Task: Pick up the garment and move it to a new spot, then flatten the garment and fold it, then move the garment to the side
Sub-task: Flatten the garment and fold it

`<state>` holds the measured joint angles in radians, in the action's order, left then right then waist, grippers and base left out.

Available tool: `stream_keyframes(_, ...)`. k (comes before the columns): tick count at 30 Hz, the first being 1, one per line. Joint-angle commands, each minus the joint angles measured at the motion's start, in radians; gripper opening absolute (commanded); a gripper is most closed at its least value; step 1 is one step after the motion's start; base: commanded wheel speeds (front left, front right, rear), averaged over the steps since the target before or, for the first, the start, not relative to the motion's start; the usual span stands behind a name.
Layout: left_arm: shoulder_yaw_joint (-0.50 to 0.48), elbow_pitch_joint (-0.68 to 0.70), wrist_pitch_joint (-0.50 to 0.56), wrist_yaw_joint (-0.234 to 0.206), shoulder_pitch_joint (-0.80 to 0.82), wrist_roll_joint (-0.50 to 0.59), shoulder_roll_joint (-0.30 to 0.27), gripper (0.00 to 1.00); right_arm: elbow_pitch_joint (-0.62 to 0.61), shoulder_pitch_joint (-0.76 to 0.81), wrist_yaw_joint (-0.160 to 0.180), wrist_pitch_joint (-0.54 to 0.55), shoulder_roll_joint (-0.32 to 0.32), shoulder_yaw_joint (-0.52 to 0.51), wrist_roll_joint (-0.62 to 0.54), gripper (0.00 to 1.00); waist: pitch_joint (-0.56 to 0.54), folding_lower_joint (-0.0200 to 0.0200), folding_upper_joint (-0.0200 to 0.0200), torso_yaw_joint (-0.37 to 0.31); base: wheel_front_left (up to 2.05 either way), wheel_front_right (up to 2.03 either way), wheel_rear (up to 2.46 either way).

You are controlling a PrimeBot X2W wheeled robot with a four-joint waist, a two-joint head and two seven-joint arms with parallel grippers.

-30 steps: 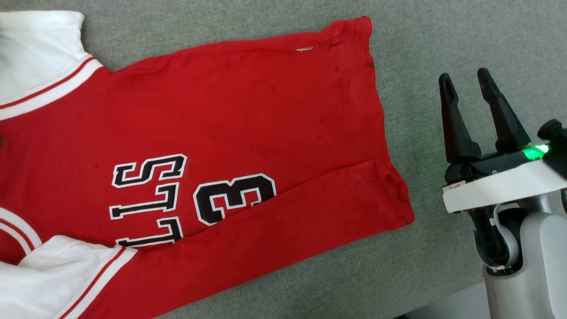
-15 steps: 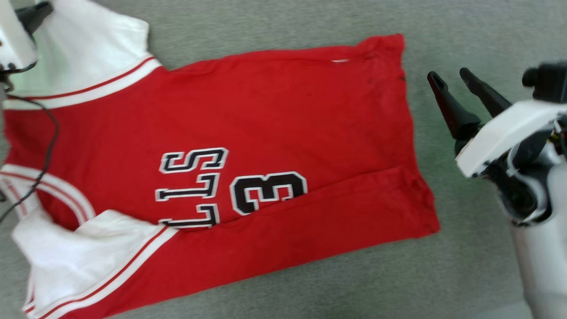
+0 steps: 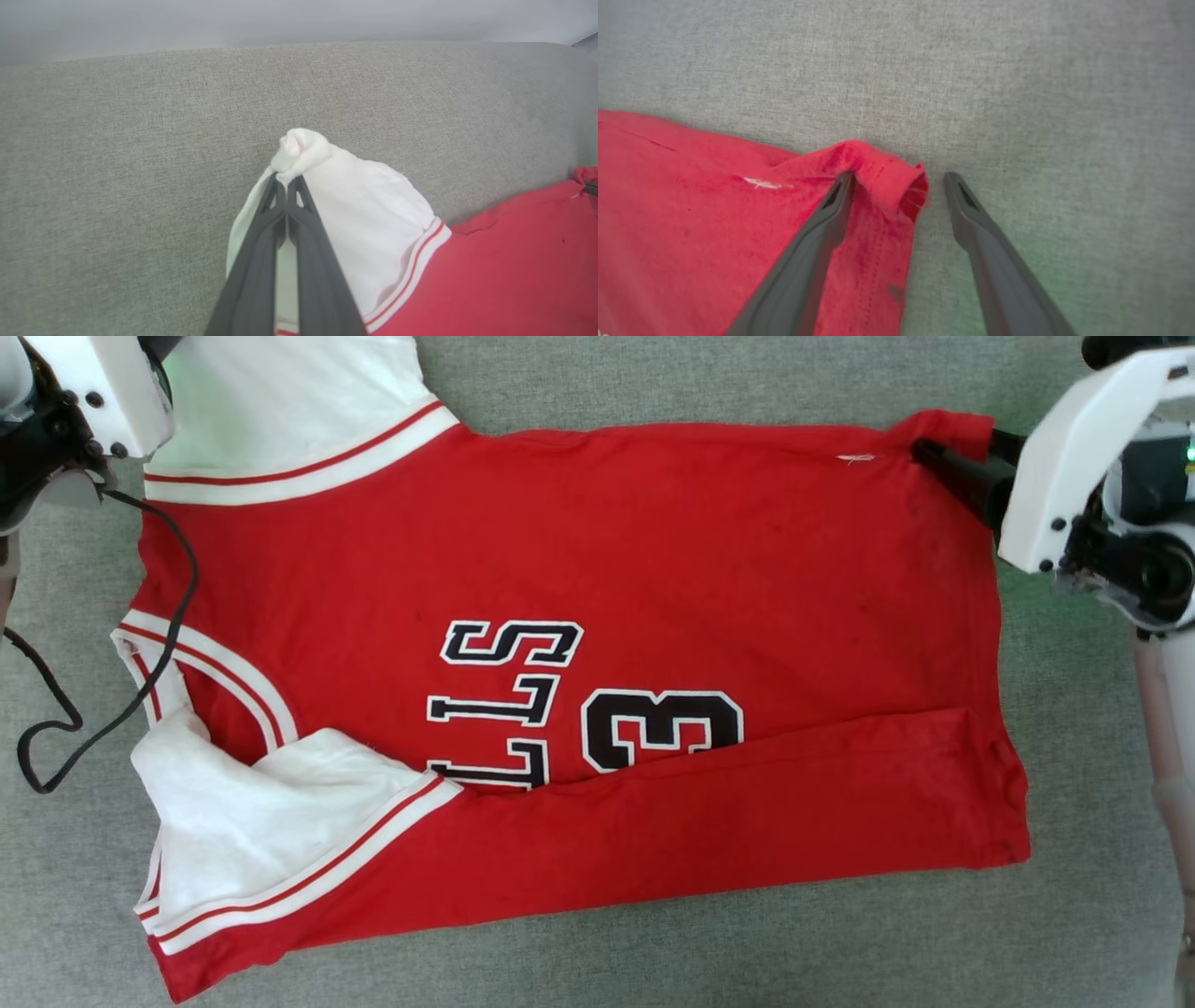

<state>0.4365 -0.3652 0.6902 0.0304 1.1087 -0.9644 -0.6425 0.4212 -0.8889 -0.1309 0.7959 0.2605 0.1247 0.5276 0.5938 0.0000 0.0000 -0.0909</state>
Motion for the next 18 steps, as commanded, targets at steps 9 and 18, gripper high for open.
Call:
stream_keyframes(9, 0.001, -0.007, -0.043, 0.022, -0.021, -0.004, 0.009, 0.00, 0.077, -0.013, 0.000, 0.148, -0.002, 0.072, -0.021, 0.00, -0.036, 0.0000, 0.0000, 0.015, 0.00, 0.00, 0.00)
stream_keyframes(18, -0.049, 0.042, -0.165, 0.027, -0.167, -0.039, -0.004, 0.00, -0.061, 0.062, 0.001, 0.063, 0.053, 0.027, -0.013, 0.00, -0.141, 0.0000, 0.0000, 0.041, 0.00, 0.00, 0.00)
